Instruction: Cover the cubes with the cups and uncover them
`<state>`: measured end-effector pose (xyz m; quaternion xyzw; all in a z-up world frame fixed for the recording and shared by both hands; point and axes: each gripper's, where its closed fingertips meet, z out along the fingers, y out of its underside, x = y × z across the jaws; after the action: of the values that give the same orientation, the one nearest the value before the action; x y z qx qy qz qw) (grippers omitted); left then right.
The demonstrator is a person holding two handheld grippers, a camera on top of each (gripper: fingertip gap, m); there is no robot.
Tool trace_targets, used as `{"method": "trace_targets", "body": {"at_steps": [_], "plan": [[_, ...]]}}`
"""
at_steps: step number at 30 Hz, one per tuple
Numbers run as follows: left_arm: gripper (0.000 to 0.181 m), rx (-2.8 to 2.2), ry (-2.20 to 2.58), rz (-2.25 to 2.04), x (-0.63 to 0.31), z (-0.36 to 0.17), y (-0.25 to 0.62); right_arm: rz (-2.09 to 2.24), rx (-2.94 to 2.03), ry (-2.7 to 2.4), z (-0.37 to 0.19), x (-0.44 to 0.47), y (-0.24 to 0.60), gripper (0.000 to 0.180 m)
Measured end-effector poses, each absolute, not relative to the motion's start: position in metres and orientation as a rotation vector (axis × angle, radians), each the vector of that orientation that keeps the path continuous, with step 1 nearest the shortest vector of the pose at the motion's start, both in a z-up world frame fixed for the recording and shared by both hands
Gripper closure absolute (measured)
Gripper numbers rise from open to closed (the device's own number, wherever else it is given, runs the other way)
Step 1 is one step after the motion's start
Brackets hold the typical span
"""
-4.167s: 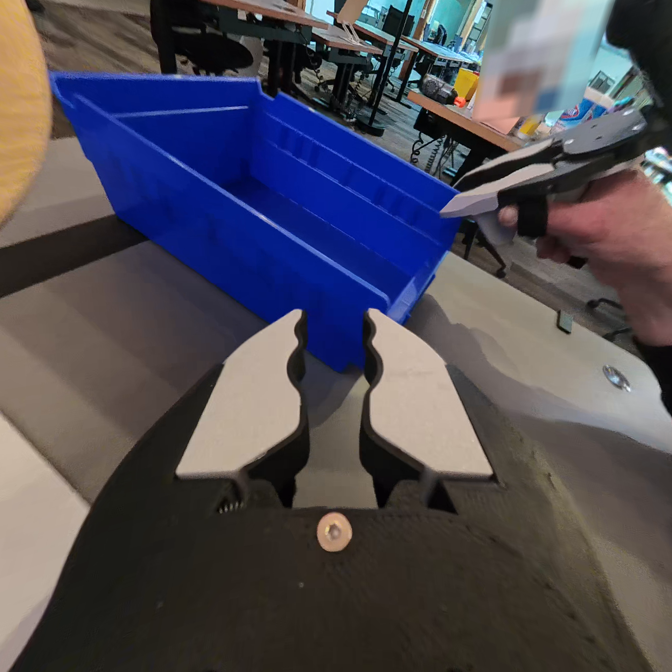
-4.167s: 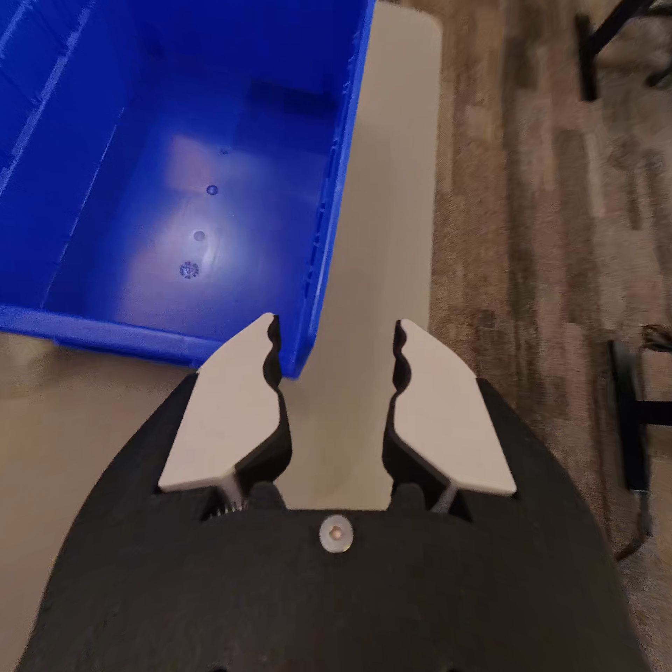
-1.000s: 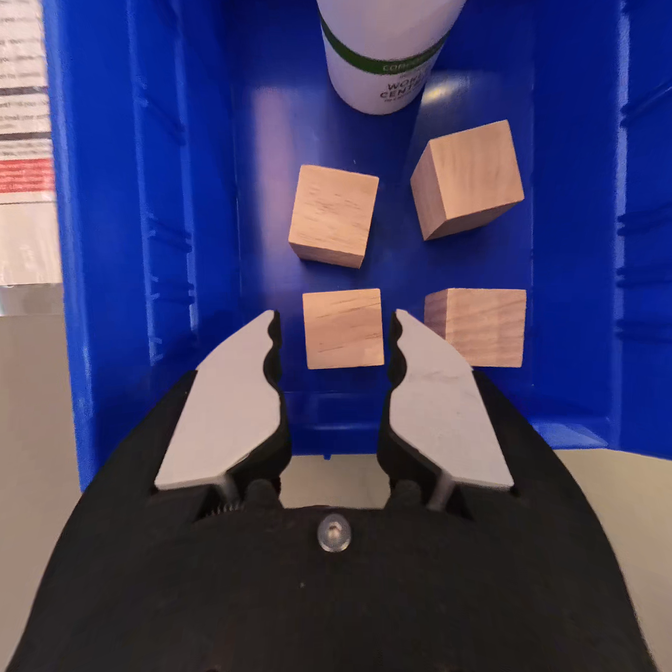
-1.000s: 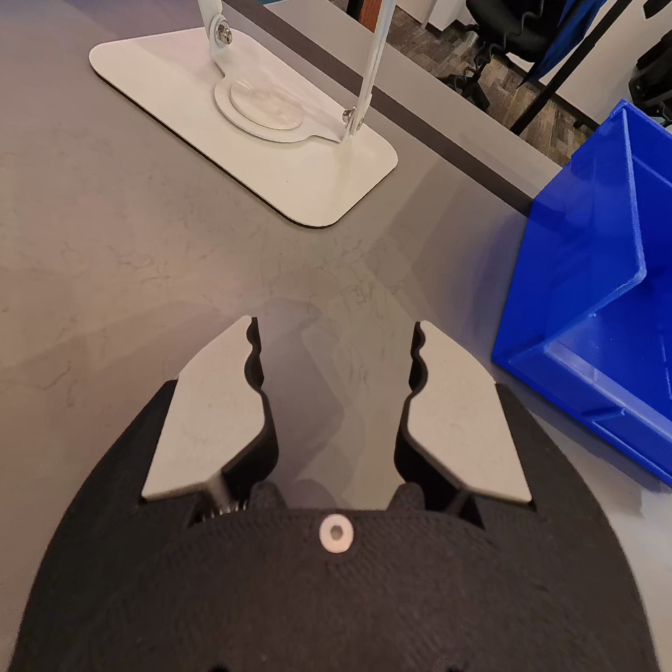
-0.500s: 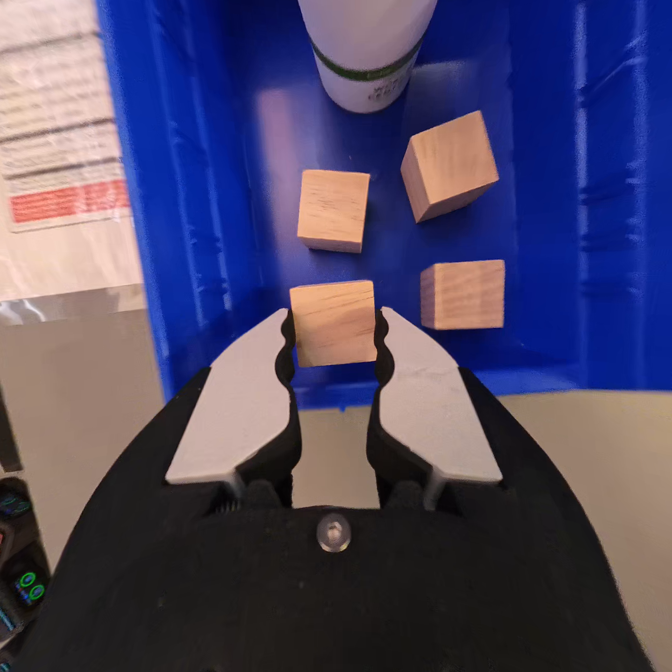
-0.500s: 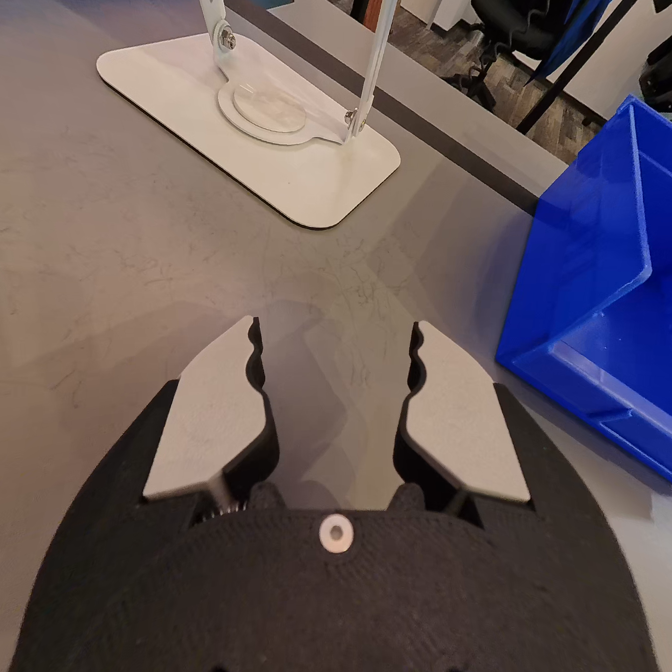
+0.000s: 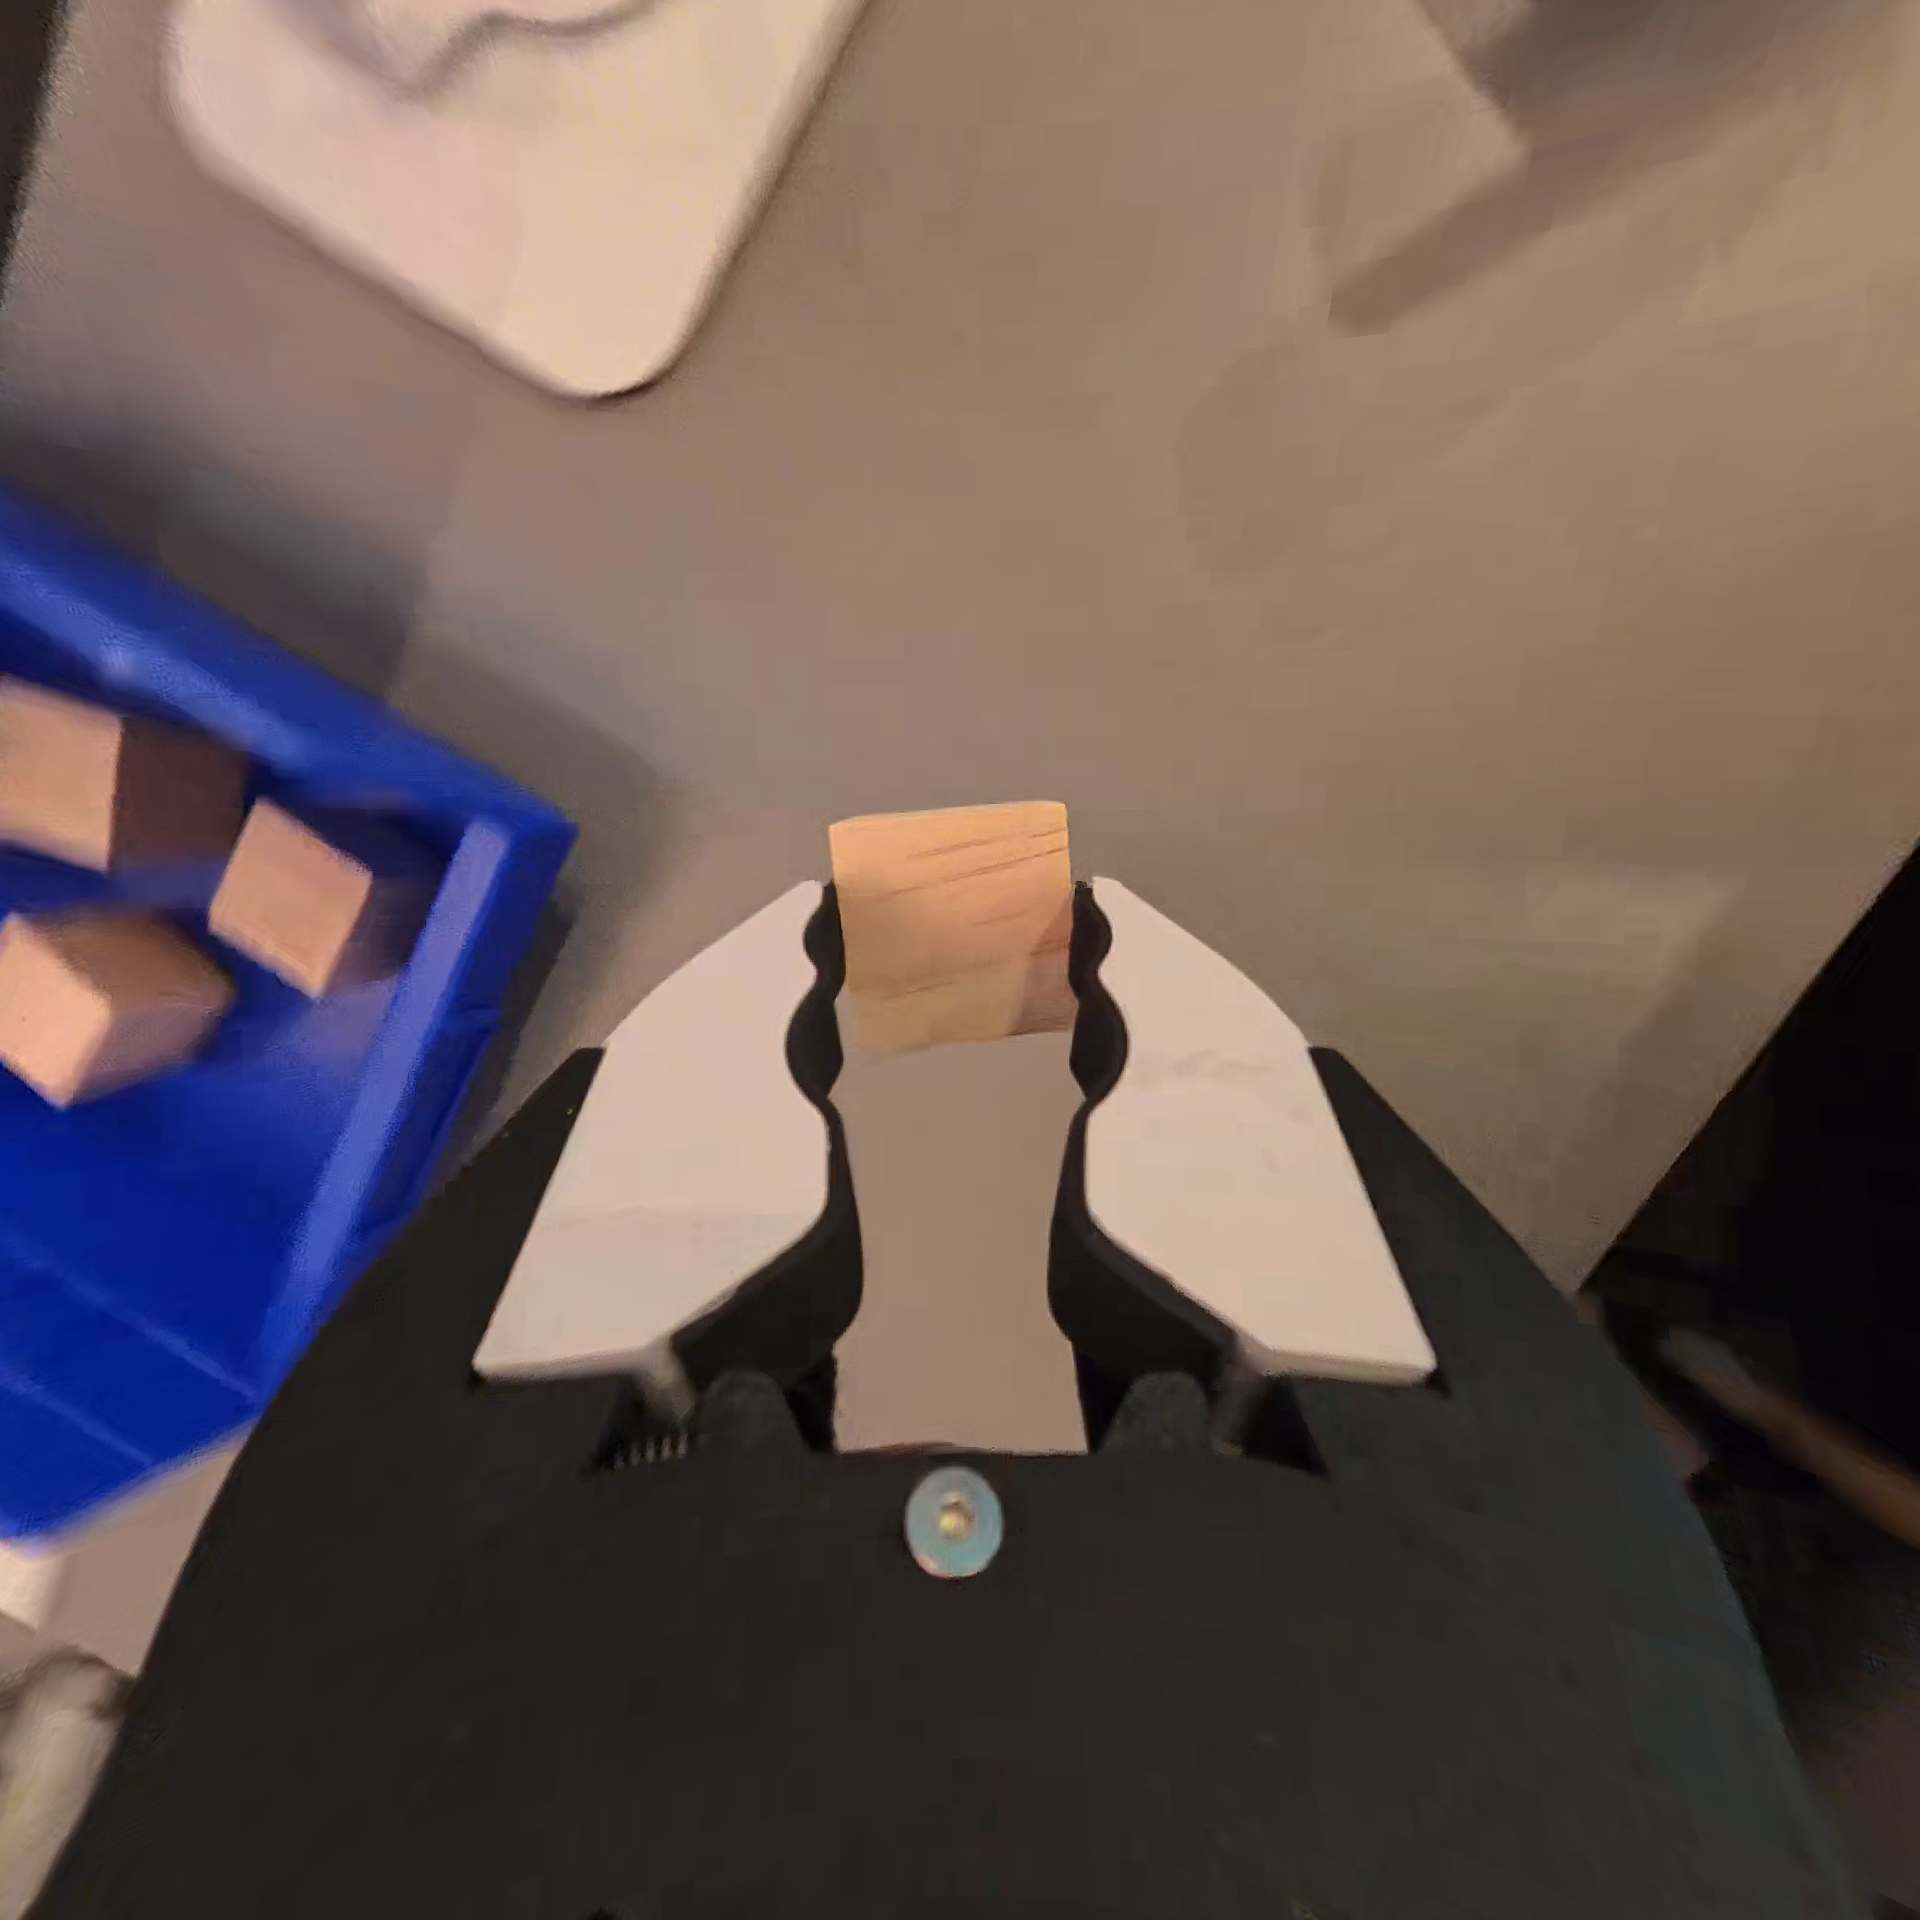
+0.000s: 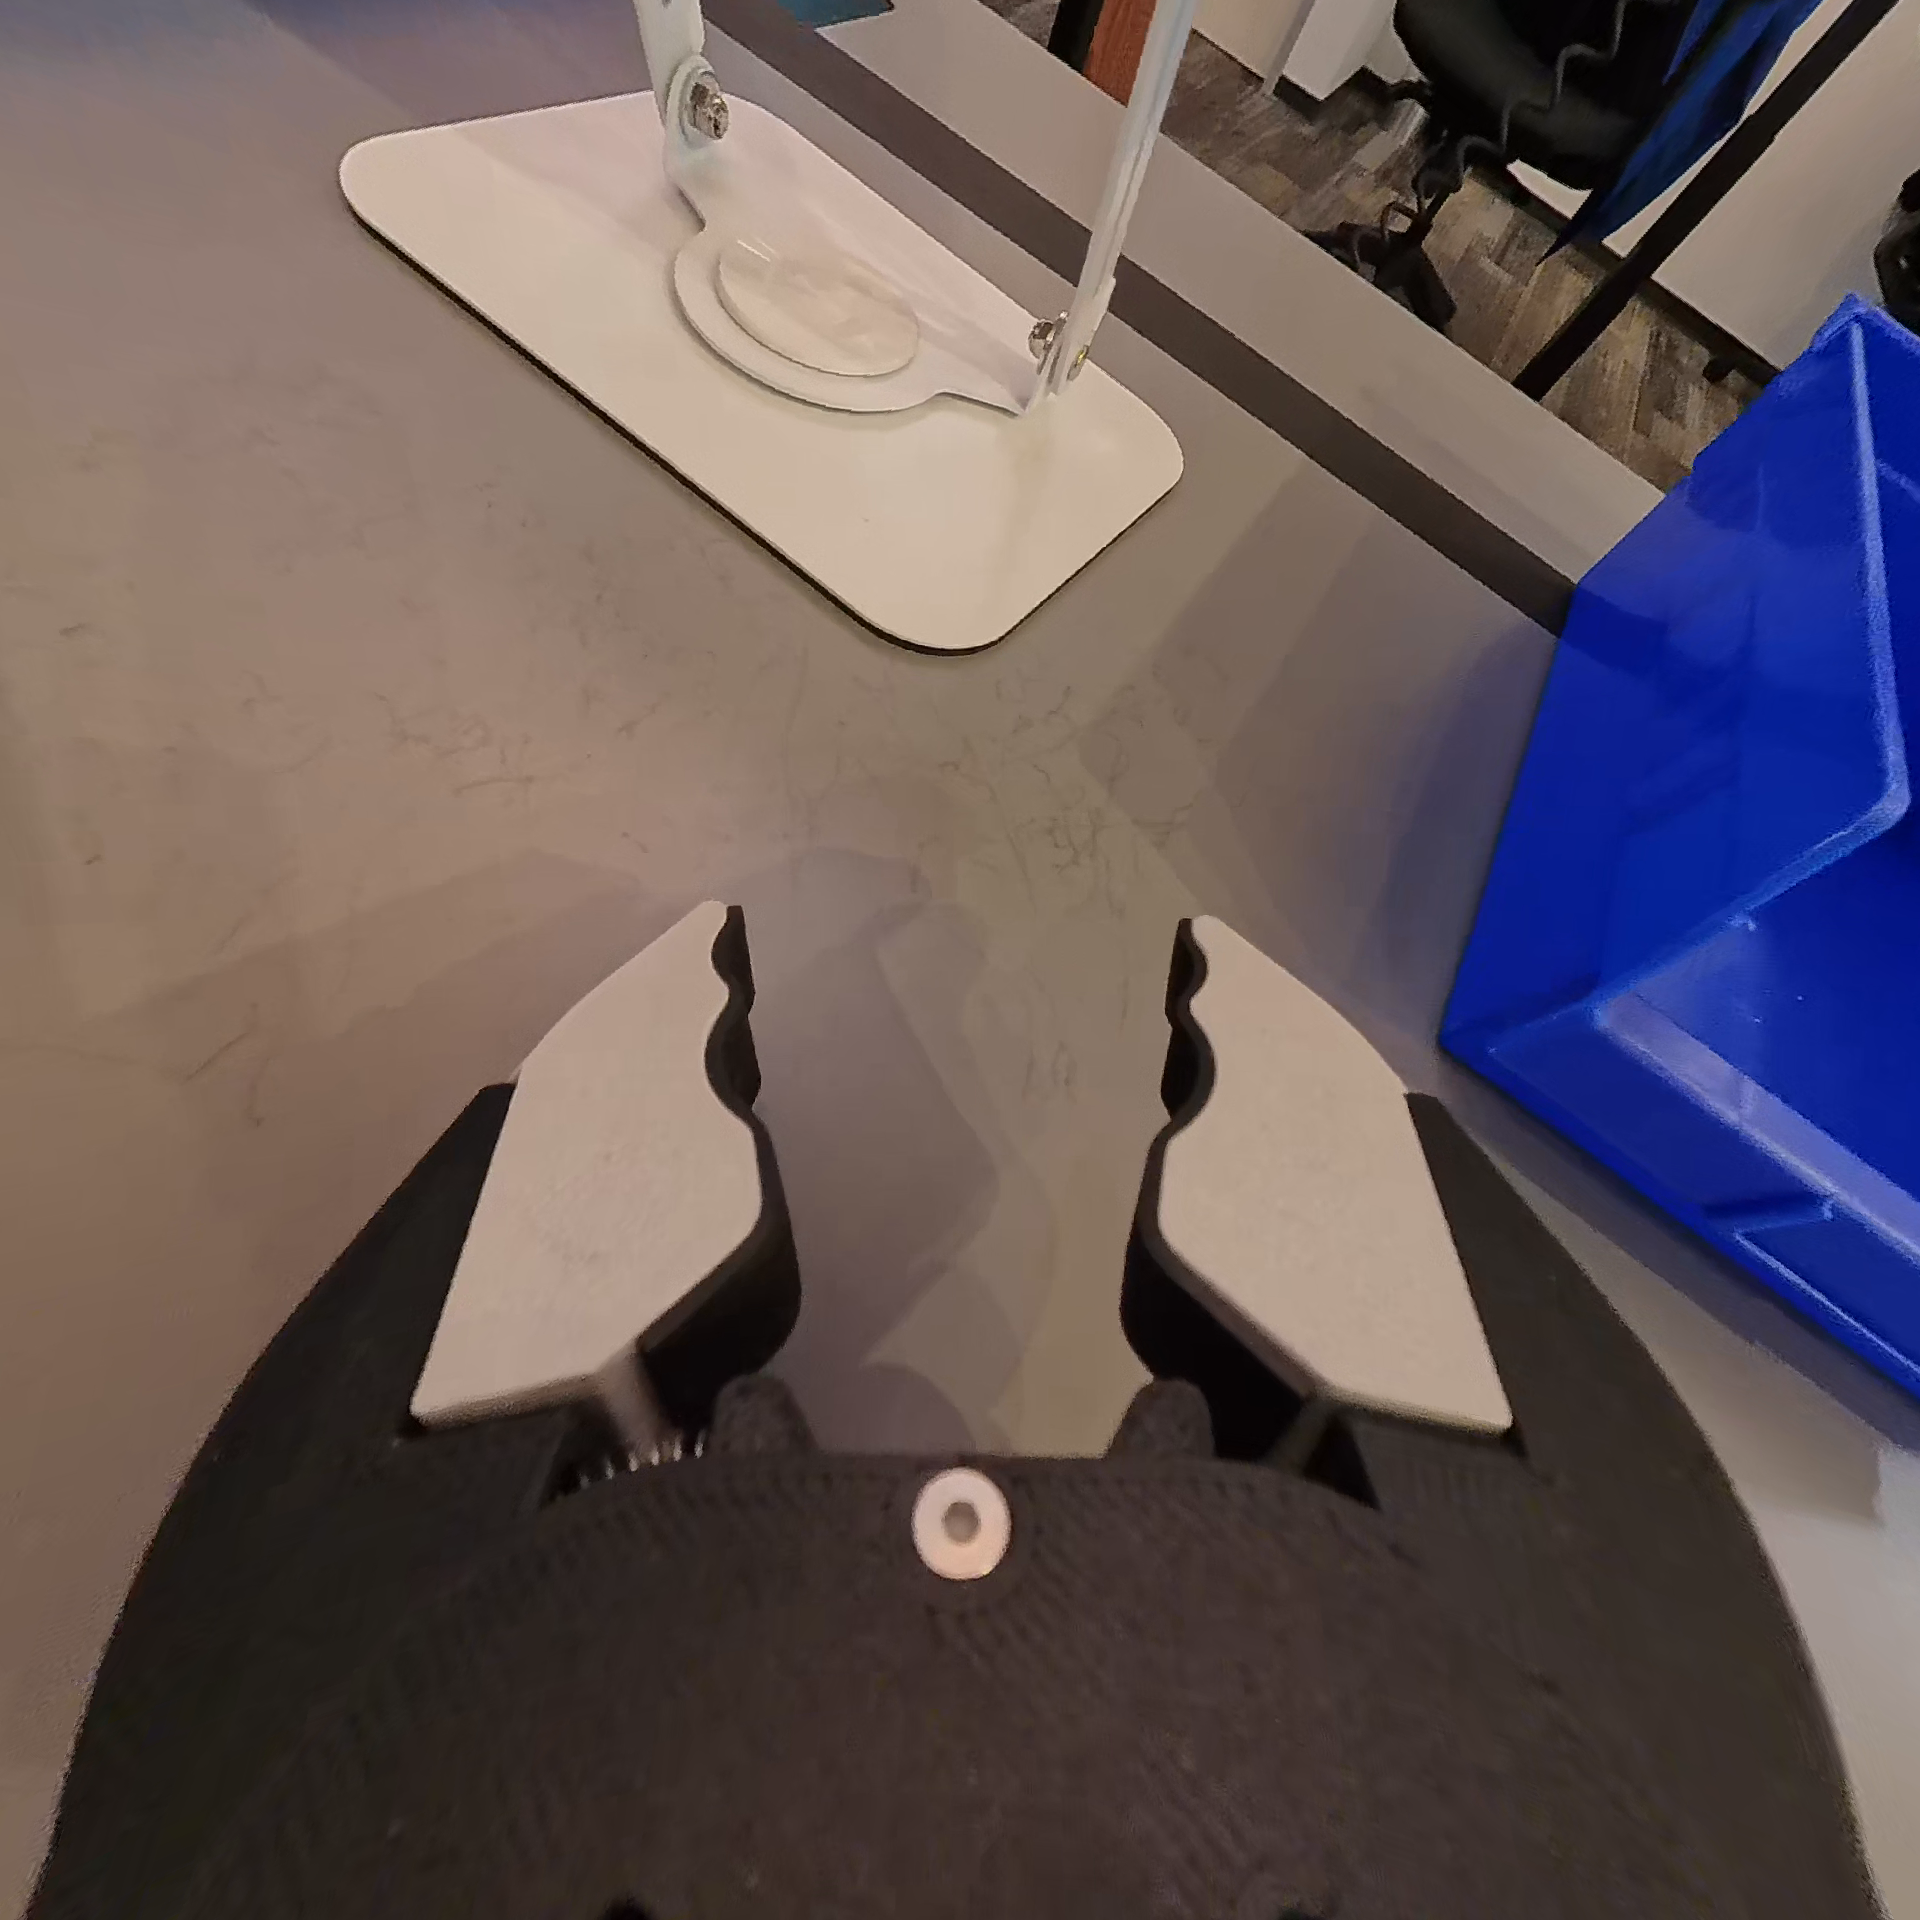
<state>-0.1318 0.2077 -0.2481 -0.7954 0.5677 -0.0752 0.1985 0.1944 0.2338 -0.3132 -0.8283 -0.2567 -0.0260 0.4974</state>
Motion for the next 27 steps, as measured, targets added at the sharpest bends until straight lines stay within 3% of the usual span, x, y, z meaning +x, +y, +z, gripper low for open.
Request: {"method": "trace_targets", "body": {"at_steps": [1, 7, 20, 27], "plan": [[0.139, -2.152, 1.734, -0.182, -0.127, -0.256, 0.199, -0.066, -2.006, -0.628, -0.314, 0.194, 0.234, 0.102], [0.139, -1.919, 2.124, -0.269, -0.088, -0.285, 0.171, -0.092, -2.016, -0.659, -0.318, 0.192, 0.233, 0.103], [0.139, -1.868, 2.257, -0.391, -0.078, -0.324, 0.171, -0.108, -2.035, -0.681, -0.322, 0.191, 0.234, 0.106], [0.108, -1.865, 2.167, -0.416, -0.088, -0.303, 0.170, -0.101, -2.031, -0.679, -0.321, 0.190, 0.233, 0.106]]}}
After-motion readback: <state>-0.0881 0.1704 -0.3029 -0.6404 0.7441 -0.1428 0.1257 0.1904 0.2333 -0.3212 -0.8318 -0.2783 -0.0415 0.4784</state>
